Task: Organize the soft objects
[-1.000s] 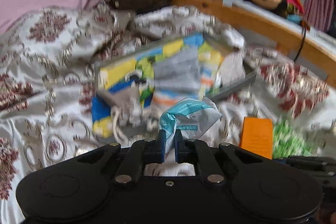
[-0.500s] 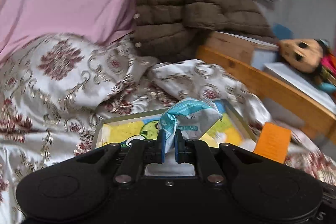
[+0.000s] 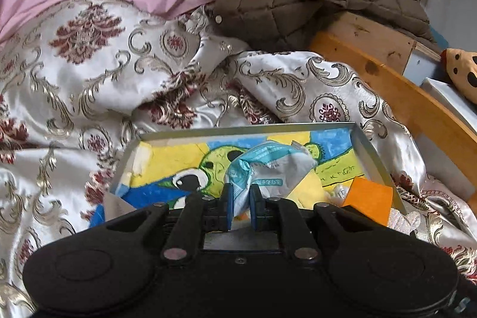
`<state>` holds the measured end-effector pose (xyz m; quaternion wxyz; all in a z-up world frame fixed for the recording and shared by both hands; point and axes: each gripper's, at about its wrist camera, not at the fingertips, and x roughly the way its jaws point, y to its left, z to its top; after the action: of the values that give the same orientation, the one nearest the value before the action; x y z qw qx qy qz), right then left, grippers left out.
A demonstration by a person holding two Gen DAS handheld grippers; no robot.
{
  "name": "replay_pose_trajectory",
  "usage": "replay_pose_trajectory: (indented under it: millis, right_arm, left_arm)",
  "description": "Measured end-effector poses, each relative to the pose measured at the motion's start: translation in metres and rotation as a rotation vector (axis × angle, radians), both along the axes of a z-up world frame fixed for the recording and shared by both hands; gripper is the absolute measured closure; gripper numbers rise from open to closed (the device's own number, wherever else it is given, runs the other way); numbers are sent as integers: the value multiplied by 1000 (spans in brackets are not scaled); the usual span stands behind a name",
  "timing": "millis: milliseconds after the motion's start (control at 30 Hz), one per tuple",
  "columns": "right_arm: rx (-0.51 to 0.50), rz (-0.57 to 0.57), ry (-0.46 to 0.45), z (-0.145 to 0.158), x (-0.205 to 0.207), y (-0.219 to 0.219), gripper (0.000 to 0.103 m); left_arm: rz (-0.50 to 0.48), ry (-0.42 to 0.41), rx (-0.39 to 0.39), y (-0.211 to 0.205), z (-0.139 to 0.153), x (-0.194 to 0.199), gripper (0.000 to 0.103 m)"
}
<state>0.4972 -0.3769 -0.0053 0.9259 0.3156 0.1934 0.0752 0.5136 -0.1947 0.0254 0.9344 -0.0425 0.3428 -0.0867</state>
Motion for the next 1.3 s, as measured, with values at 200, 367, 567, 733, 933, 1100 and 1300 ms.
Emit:
replay_pose_trajectory:
  millis: [200, 367, 567, 733, 933, 1100, 1300]
  right_arm:
    - [41, -4, 3, 1, -3, -12, 60]
    - [34, -1, -15, -2, -4, -18, 43]
    - [14, -6, -46, 12, -20, -23, 21]
    - [-7, -22, -96, 32, -52, -19, 2]
    - [-68, -15, -138, 60, -87, -8, 1]
    - [-115, -19, -160, 78, -113, 2, 1]
    - [-183, -24, -199, 96, -142, 16, 1]
  left_arm:
    - [26, 4, -13, 6, 4, -7, 81]
    - [35, -9, -5, 12, 14, -19, 71]
    - [70, -84, -33, 25, 31, -48, 47]
    - [107, -159, -91, 41, 48, -82, 32]
    - [128, -238, -109, 59, 67, -133, 22]
    - [143, -273, -113, 75, 76, -170, 17]
    - [170, -300, -143, 96, 85, -200, 10]
